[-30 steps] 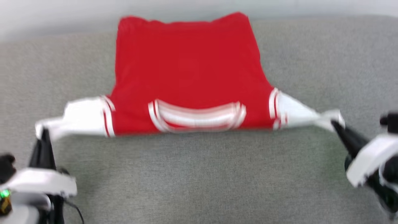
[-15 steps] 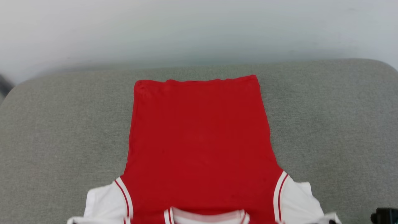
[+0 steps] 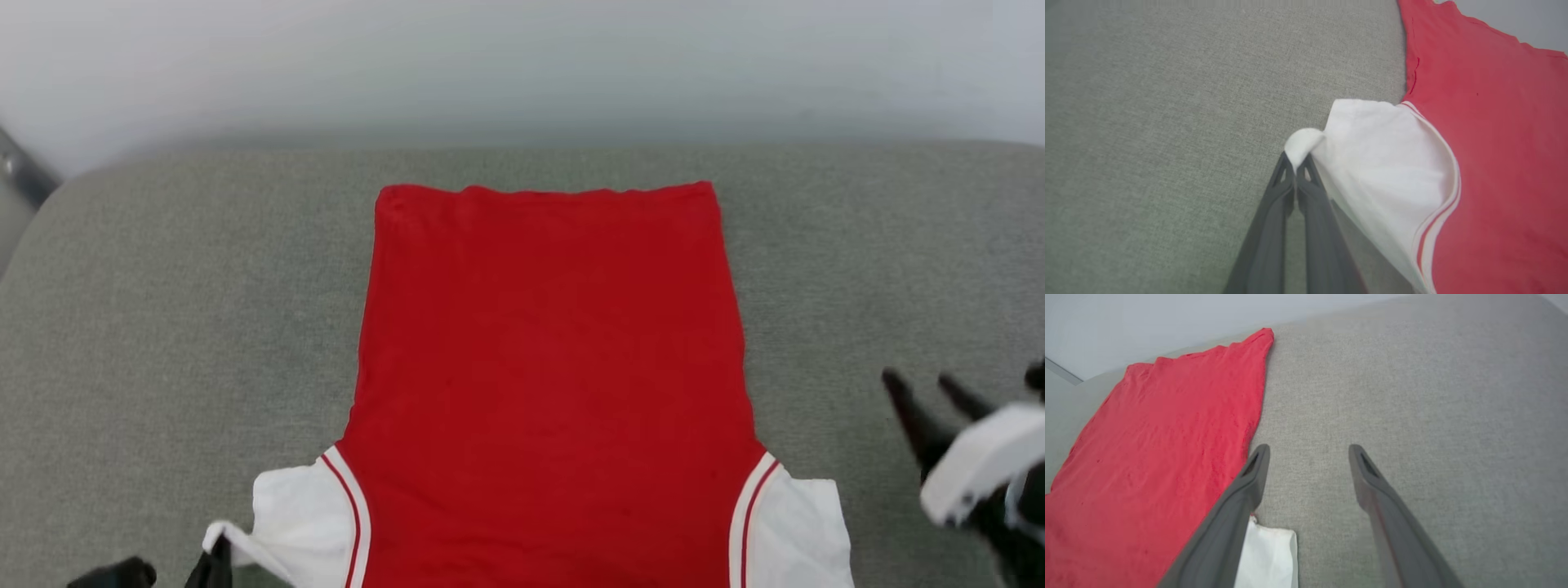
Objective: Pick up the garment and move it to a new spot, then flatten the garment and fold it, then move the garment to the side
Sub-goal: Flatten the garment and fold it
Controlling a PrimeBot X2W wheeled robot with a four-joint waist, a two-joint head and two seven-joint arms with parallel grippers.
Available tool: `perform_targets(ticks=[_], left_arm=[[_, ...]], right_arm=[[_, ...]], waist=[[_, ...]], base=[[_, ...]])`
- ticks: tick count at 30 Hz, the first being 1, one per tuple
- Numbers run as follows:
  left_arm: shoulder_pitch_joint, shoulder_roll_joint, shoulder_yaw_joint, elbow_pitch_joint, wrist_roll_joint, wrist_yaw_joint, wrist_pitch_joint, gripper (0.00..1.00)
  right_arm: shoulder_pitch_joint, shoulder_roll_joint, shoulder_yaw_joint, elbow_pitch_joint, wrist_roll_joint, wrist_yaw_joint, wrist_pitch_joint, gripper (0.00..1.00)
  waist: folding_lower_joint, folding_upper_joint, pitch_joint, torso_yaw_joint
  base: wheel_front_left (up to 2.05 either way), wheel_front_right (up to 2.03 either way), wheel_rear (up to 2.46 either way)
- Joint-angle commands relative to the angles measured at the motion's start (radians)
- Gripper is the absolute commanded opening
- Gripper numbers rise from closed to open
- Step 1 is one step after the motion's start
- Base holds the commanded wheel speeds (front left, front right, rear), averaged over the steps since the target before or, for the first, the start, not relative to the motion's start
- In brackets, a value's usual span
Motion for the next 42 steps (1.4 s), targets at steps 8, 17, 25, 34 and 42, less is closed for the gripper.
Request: perform_targets(ticks=[8, 17, 25, 34, 42], left_arm=[[-0.148, -0.007, -0.038, -0.071, 0.068, -0.01, -0.022, 0.0], [-0.267, -0.033, -0.093, -0.152, 0.13, -0.028, -0.033, 0.0], [-0.331, -0.046, -0.122, -0.19, 0.167, -0.044, -0.048, 0.0], [-0.351, -0.05, -0.146, -0.166, 0.173, -0.064, -0.051, 0.0], [-0.364, -0.055, -0.152, -0.122, 0.173, -0.074, -0.057, 0.0]], right_arm=[[-0.516, -0.04, -0.041, 0.312, -0.034, 0.0, 0.116, 1.0], [-0.918, -0.079, -0.037, 0.581, -0.137, 0.0, 0.354, 1.0], [-1.101, -0.066, -0.07, 0.682, -0.228, 0.0, 0.472, 1.0], [-1.081, -0.024, -0.105, 0.793, -0.32, -0.001, 0.624, 0.32], [-1.097, -0.041, -0.101, 0.753, -0.359, -0.001, 0.626, 0.0]], waist=[[0.0001, -0.0001, 0.202, 0.112], [0.0001, -0.0001, 0.373, 0.211], [0.0001, -0.0001, 0.474, 0.259], [0.0001, -0.0001, 0.496, 0.265], [0.0001, -0.0001, 0.459, 0.258]], base=[[0.0, 0.0, 0.0], [0.0, 0.0, 0.0], [0.0, 0.0, 0.0], [0.0, 0.0, 0.0], [0.0, 0.0, 0.0]])
